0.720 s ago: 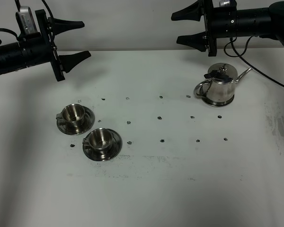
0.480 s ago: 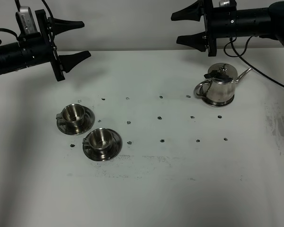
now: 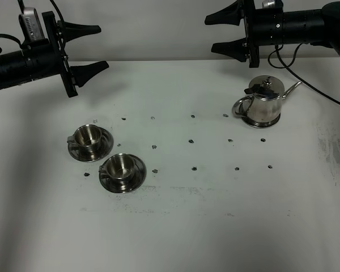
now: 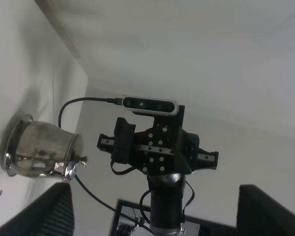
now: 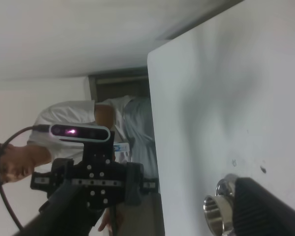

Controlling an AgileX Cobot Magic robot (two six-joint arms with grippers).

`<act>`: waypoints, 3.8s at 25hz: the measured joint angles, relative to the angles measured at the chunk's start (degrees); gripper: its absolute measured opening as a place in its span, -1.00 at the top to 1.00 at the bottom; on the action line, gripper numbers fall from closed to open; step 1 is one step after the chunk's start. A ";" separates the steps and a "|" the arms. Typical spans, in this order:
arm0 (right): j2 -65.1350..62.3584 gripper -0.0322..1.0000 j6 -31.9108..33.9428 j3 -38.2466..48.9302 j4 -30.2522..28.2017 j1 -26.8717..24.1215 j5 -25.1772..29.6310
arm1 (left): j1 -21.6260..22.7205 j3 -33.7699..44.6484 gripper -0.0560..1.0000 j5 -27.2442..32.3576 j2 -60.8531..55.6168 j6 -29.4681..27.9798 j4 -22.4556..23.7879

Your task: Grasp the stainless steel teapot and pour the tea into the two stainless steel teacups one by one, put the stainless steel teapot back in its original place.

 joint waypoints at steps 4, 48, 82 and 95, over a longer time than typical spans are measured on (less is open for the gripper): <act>0.00 -0.22 -0.90 0.00 0.00 0.00 0.00 | 0.00 0.00 -0.47 0.00 0.00 0.79 0.00; -38.86 -0.01 3.41 14.86 -84.85 21.99 -3.28 | -7.59 37.58 0.05 -43.39 -70.37 -10.28 87.23; -48.58 -0.01 11.27 37.87 -92.96 31.46 -18.28 | -7.59 65.63 0.21 -4.03 -125.65 -24.68 99.31; -48.52 -0.01 8.69 37.87 -89.18 31.58 -18.03 | -2.87 65.65 0.21 -3.73 -134.18 -24.92 98.89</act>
